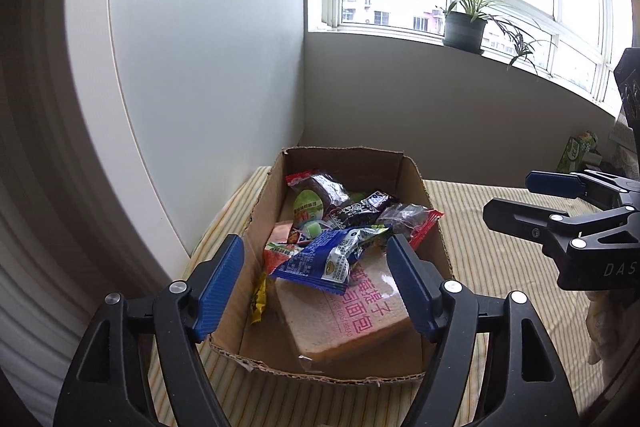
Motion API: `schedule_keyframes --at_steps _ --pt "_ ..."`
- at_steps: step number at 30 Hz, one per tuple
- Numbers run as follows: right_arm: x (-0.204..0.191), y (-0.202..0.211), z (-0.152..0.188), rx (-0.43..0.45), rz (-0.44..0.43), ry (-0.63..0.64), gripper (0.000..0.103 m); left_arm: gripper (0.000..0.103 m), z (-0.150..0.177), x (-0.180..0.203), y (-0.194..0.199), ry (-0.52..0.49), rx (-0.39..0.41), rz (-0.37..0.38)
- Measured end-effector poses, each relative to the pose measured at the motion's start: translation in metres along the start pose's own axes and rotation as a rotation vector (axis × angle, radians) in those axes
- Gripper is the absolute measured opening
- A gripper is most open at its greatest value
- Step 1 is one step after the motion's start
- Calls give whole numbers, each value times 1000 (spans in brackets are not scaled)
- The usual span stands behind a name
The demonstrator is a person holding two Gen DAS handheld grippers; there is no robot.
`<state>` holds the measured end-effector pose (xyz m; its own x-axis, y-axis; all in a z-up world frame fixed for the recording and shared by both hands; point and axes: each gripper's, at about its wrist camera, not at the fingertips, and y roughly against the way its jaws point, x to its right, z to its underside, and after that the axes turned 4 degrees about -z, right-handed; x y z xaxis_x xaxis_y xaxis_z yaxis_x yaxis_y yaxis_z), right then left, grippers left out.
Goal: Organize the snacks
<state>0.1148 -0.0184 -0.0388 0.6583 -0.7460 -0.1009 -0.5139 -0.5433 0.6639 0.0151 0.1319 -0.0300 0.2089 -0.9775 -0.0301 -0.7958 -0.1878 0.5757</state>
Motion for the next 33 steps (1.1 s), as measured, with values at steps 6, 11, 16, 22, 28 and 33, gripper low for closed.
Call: schedule_keyframes --at_steps 6,11,16,22,28,33 --pt "7 24 17 38 54 -15 92 74 8 10 15 -5 14 -1" --pt "8 27 34 36 91 -5 92 82 14 18 22 -16 31 -14" --pt "5 25 39 36 123 34 92 82 21 24 19 -28 7 -18" --pt "7 20 43 23 130 37 92 82 24 21 17 -18 -1 -37" --pt "5 18 46 20 134 40 92 82 26 22 14 -27 -17 -39" --pt "3 20 46 26 129 42 92 82 26 22 17 -23 -12 -32"
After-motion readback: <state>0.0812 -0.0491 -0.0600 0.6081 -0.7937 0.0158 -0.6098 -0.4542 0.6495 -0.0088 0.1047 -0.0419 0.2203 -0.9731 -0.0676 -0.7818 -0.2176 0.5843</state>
